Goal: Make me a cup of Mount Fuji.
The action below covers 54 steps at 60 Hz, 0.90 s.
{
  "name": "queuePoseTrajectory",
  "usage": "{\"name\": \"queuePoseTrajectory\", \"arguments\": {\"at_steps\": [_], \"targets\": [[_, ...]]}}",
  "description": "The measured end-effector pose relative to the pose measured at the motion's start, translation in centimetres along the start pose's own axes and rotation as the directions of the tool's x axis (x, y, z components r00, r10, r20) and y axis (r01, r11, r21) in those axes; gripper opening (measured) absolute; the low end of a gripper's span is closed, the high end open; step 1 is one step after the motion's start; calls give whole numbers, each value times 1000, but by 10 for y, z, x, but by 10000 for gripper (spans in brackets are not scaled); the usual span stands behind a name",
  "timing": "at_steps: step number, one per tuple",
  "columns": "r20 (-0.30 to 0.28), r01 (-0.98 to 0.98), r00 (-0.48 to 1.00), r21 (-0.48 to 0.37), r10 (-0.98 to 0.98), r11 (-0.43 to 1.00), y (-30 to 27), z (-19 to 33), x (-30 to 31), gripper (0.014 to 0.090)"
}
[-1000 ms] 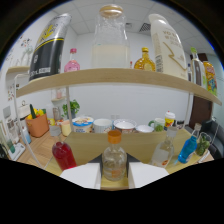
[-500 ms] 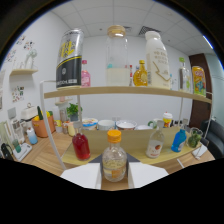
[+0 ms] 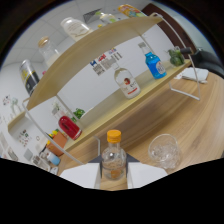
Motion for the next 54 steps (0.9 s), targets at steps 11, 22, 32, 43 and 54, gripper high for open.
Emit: {"name": "queuePoseTrajectory", "arguments": {"at_steps": [11, 22, 32, 43, 54], "targets": [[111, -440, 891, -32, 441, 897, -10, 2, -2, 352], [222, -745, 630, -99, 744, 660, -24, 2, -10, 351], [259, -879, 400, -165, 879, 448, -32, 0, -9, 354], [263, -918, 309, -170, 914, 359, -34, -1, -1, 353], [253, -910, 331, -169, 909, 378, -33, -3, -2, 350]]}}
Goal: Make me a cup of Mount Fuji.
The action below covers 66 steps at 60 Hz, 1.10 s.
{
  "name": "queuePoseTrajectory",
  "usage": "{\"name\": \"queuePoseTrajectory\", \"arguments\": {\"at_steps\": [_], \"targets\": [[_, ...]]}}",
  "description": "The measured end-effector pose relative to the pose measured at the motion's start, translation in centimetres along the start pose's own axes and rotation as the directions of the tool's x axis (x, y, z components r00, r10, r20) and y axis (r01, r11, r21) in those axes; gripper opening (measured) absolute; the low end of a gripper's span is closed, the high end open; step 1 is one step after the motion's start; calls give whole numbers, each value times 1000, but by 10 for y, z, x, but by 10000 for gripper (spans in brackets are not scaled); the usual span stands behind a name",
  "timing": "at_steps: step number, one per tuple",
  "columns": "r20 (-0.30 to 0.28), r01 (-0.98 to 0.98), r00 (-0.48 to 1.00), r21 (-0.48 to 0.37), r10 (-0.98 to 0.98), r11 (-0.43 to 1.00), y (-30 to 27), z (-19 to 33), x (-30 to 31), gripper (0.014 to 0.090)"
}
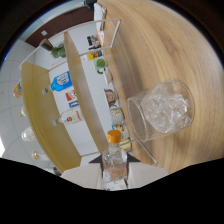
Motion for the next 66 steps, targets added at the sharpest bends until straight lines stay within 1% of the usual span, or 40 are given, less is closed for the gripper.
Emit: {"name": "queuePoseTrajectory", "arguments": {"at_steps": [3, 7, 10, 13, 16, 19, 22, 25, 30, 34, 37, 43, 48, 52, 64, 66], "targets": [[-15, 52, 999, 0, -52, 999, 2, -1, -1, 351], [-35, 176, 984, -8, -176, 984, 10, -3, -6, 350], [-50, 301, 952, -14, -301, 953, 17, -6, -12, 351], [-65, 461, 885, -12, -461, 887, 25, -6, -21, 352], [-94, 617, 782, -25, -616, 787, 34, -9, -25, 352], [-105, 743, 662, -36, -742, 668, 47, -8, -31, 352], [-119, 850, 520, -31, -846, 526, 60, -5, -37, 353], [-128, 931, 354, -49, -927, 362, 70, -2, -33, 351], [-146, 991, 101, -73, -984, 113, 87, 8, -17, 353], [-145, 993, -44, -115, -988, -27, 99, 18, 7, 352], [-133, 983, -115, -157, -984, -94, 107, 24, 28, 352], [-129, 956, -205, -239, -970, -170, 111, 34, 69, 353], [-139, 935, -229, -308, -963, -178, 109, 39, 98, 350], [-139, 922, -232, -348, -963, -172, 105, 42, 115, 351], [-140, 891, -241, -424, -960, -162, 101, 43, 145, 351], [-138, 893, -238, -421, -961, -161, 103, 44, 145, 352]]}}
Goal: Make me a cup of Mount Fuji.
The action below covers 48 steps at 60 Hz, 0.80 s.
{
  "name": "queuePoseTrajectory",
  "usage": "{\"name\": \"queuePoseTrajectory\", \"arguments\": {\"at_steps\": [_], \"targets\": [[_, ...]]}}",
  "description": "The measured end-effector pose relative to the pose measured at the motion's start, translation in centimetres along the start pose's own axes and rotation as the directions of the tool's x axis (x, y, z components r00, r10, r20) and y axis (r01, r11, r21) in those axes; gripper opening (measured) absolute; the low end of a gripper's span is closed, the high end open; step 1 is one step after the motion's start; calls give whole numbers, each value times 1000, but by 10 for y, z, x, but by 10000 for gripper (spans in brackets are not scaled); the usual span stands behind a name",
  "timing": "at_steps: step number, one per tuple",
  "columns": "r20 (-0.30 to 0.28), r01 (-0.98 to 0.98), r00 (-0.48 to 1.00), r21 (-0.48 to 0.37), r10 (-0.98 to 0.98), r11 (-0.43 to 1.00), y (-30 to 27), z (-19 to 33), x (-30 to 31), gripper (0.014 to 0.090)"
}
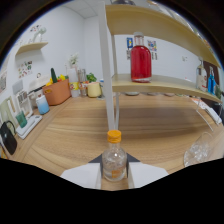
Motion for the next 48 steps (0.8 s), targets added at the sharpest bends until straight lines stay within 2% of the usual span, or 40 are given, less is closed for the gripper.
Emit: {"name": "queuePoseTrajectory", "arguments": {"at_steps": [13, 28, 32, 37, 39, 40, 41, 42, 44, 48], "targets": [[10, -23, 1000, -79, 24, 997, 15, 1, -3, 360], [30, 10, 1000, -86, -7, 996, 21, -7, -3, 374], [35, 20, 999, -82, -18, 996, 22, -10, -3, 414], [59, 34, 998, -80, -29, 996, 20, -14, -6, 535], [72, 42, 997, -75, -37, 996, 18, -18, -8, 659], [80, 46, 996, -72, -41, 996, 16, -20, -9, 676], [87, 50, 995, -67, -44, 996, 14, -22, -10, 793], [94, 53, 994, -63, -47, 997, 12, -25, -11, 833], [105, 56, 993, -53, -51, 997, 6, -31, -11, 864], [118, 65, 991, -31, -61, 997, -7, -46, -10, 852]]}}
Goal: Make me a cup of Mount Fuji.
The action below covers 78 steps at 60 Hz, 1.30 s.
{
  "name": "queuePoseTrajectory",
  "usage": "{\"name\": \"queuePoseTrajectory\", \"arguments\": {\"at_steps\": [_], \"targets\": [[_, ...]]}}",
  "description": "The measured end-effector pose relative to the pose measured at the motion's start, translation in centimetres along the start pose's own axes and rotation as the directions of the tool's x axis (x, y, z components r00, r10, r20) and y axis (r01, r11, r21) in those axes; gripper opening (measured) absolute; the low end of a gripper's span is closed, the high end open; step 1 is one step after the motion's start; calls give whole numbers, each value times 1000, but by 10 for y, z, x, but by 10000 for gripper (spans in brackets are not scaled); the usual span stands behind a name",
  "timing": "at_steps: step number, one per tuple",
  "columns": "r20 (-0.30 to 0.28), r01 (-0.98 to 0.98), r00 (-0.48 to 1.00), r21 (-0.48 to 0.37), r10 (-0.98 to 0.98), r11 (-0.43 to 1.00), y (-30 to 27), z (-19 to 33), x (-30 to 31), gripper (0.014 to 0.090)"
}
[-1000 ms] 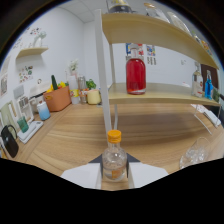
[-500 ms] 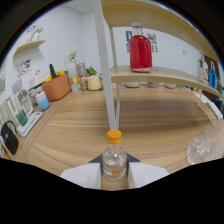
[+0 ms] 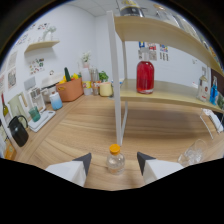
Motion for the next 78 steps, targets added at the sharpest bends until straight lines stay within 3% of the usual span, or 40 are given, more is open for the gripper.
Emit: {"name": "queuePoseTrajectory", "arguments": {"at_steps": [13, 22, 32, 41, 56, 68, 74, 78], "targets": [[11, 24, 1000, 98, -25, 995, -35, -70, 32, 866], [-48, 28, 999, 127, -22, 991, -28, -108, 88, 863], [-114, 15, 994, 87, -5, 996, -4, -128, 153, 862], [-143, -5, 989, 110, 20, 994, -23, -138, 198, 863], [-158, 13, 987, 229, 24, 973, -106, -127, 265, 862], [-156, 13, 987, 254, 28, 967, -141, -92, 305, 857], [-164, 19, 986, 247, 22, 969, -149, -74, 319, 806], [-164, 20, 986, 239, 20, 971, -152, -62, 327, 731]]}}
